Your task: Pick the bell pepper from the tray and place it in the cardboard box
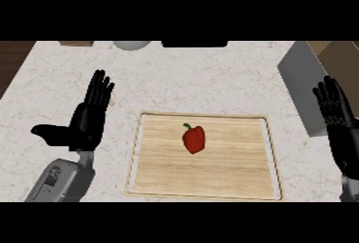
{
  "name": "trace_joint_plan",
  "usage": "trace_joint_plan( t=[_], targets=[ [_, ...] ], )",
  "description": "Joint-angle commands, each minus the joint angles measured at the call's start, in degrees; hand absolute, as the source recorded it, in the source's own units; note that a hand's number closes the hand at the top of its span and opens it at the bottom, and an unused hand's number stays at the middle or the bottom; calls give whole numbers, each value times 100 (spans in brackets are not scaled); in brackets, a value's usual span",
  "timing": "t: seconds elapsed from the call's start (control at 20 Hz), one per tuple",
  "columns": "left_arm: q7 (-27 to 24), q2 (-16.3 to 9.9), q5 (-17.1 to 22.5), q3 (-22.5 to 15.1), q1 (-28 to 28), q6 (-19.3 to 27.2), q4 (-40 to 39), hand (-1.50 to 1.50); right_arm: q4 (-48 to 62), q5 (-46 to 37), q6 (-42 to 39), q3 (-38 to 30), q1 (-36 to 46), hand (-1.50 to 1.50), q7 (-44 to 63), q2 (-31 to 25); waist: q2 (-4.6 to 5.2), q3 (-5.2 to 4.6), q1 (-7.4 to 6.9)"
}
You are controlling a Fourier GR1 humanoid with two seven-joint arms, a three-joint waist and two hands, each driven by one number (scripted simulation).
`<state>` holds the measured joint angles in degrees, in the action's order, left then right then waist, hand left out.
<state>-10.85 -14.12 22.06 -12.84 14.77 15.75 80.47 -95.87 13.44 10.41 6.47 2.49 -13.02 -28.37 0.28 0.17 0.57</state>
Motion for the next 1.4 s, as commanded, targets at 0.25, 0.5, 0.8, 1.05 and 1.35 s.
trace_joint_plan(
  t=[0.25, 0.5, 0.8, 1.05, 1.35],
  targets=[
    [1299, -1057, 144, 319, -532, -240, 305, 0, 166, 311, -665, 975, 1508, -150, 1768, 394, -27, -19, -500],
    [1529, -1311, 424, 431, -1171, -603, 709, 0, 241, -1348, 1147, 963, 1415, -150, 16, 1262, -45, -12, -250],
    [1844, -1457, 597, 838, -1089, -679, 828, 0, -760, -2024, 358, 1450, 1269, -150, 630, 384, -52, -21, -64],
    [1941, -1470, 608, 720, -1100, -697, 961, 0, -407, -3341, -318, 2199, 1756, -150, 2278, -552, -73, -52, -143],
    [2105, -1543, 641, 832, -1137, -645, 1163, 0, -750, -3821, -1698, 2923, 2685, -150, 4511, -505, -73, -42, -185]
  ],
)
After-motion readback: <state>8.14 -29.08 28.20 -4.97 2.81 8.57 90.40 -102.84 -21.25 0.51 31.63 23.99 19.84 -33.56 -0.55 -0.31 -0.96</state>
